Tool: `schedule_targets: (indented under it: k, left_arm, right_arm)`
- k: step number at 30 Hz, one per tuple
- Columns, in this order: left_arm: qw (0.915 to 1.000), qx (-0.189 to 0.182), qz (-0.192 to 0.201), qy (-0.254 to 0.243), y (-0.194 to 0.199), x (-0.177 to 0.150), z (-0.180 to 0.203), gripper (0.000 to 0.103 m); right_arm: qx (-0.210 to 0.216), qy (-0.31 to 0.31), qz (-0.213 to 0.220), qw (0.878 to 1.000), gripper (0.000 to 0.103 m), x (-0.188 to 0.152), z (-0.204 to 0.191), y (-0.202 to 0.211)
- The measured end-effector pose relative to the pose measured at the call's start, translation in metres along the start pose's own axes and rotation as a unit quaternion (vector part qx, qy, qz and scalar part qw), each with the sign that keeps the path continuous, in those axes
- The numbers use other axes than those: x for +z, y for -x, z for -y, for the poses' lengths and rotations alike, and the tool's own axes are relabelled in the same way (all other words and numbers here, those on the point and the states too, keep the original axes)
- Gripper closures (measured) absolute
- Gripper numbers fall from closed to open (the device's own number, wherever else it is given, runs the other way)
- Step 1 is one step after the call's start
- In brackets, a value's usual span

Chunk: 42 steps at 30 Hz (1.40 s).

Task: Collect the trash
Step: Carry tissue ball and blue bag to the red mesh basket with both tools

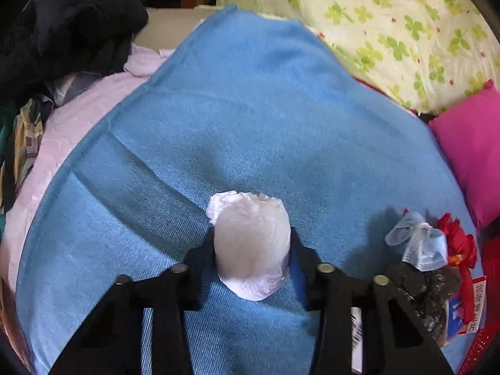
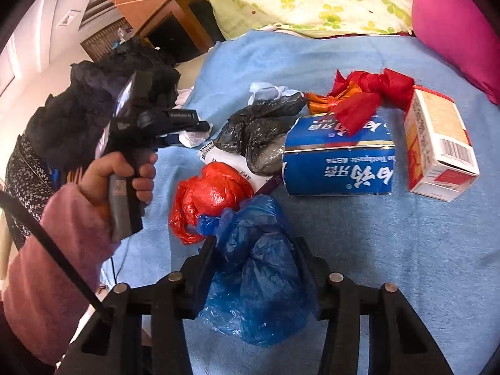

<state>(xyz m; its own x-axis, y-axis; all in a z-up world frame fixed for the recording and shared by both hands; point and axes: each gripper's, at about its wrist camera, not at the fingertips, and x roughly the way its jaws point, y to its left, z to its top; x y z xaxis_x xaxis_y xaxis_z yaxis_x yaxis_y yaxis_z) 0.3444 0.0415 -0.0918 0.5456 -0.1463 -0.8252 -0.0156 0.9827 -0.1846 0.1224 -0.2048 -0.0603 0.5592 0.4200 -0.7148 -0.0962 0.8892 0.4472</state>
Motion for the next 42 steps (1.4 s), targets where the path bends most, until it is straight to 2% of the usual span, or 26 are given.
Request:
schedule_targets:
  k: [3, 7, 11, 16, 20, 22, 26, 29, 31, 35, 37, 42]
  left_arm:
    - [0.9996, 0.004, 0.027, -0.008, 0.025, -0.004, 0.001, 0.065]
    - [0.9974, -0.01, 0.058, -0.042, 0.068, -0.017, 0.013, 0.065]
    - [0.9922, -0.046, 0.08, -0.083, 0.119, -0.036, 0.039, 0.065]
    - [0.9813, -0.099, 0.092, -0.137, 0.173, -0.069, 0.086, 0.065]
    - [0.9668, -0.148, 0.093, -0.186, 0.211, -0.099, 0.135, 0.065]
    - [0.9553, -0.184, 0.088, -0.214, 0.231, -0.116, 0.166, 0.065]
    - [0.9285, -0.25, 0.08, -0.263, 0.264, -0.15, 0.232, 0.064]
    - [0.9113, -0.285, 0.07, -0.289, 0.274, -0.17, 0.277, 0.063]
    - [0.9033, -0.301, 0.063, -0.299, 0.282, -0.185, 0.302, 0.063]
    - [0.8886, -0.329, 0.045, -0.316, 0.286, -0.207, 0.348, 0.061]
    - [0.8845, -0.336, 0.034, -0.322, 0.288, -0.218, 0.369, 0.059]
    - [0.8828, -0.327, 0.011, -0.337, 0.269, -0.234, 0.411, 0.045]
  right_arm:
    - [0.004, -0.005, 0.01, 1.0, 0.053, 0.001, 0.005, 0.015]
    - [0.003, -0.008, 0.054, 0.999, 0.053, 0.004, 0.01, 0.052]
    - [-0.002, -0.012, 0.119, 0.993, 0.053, 0.001, 0.014, 0.104]
    - [-0.021, -0.021, 0.216, 0.976, 0.053, -0.015, 0.022, 0.176]
    - [-0.042, -0.043, 0.292, 0.955, 0.053, -0.032, 0.037, 0.237]
    - [-0.064, -0.056, 0.334, 0.939, 0.053, -0.046, 0.048, 0.269]
    - [-0.091, -0.116, 0.386, 0.911, 0.052, -0.081, 0.082, 0.317]
    - [-0.107, -0.177, 0.407, 0.89, 0.052, -0.109, 0.12, 0.345]
    - [-0.112, -0.209, 0.417, 0.877, 0.051, -0.118, 0.141, 0.357]
    - [-0.123, -0.251, 0.41, 0.869, 0.05, -0.126, 0.174, 0.366]
    - [-0.122, -0.269, 0.403, 0.866, 0.048, -0.13, 0.185, 0.367]
    - [-0.118, -0.303, 0.396, 0.859, 0.041, -0.133, 0.212, 0.371]
